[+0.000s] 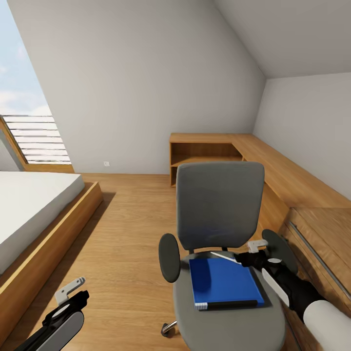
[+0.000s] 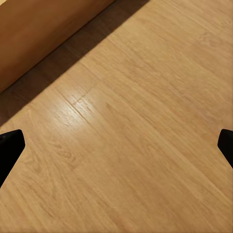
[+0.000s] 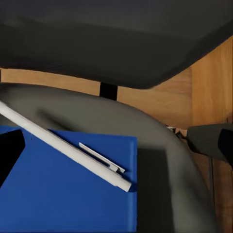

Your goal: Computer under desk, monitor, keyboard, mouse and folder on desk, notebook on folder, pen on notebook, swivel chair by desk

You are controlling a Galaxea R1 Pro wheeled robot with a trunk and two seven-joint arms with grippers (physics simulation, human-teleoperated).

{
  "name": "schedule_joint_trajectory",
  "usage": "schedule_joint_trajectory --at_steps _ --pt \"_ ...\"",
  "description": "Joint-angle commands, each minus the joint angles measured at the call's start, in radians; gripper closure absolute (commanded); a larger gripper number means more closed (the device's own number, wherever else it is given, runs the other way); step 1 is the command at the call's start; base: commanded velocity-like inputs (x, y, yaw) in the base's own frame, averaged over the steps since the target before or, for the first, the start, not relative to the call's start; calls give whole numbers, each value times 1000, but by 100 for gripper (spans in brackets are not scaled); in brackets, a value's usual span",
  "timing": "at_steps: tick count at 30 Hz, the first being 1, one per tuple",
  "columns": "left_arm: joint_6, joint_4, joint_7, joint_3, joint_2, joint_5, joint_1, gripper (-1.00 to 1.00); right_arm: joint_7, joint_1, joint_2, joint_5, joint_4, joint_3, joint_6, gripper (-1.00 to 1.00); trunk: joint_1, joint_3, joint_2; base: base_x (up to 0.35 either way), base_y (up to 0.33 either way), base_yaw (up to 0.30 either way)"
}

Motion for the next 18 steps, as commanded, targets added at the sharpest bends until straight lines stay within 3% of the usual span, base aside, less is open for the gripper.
schedule_joint_trajectory --at_steps 1,5,8,15,18 --pt "1 -1 5 -3 1 3 -1 -100 20 -1 -4 -4 -6 4 9 -100 0 -1 -1 0 0 0" --pt "1 -1 5 -3 1 4 -1 -100 140 -1 -19 -3 -22 4 39 -100 0 -1 -1 0 0 0" --pt "3 -2 6 -2 1 4 -1 -100 243 -2 -48 -2 -31 4 48 -100 0 -1 -1 0 0 0" --pt "-16 5 -28 -8 -33 -4 -8 -100 220 23 -17 -37 -66 8 26 -100 0 -1 -1 0 0 0" --pt "-17 -12 -11 -9 -50 -11 -6 -100 203 6 0 -20 -60 10 9 -100 0 -1 -1 0 0 0"
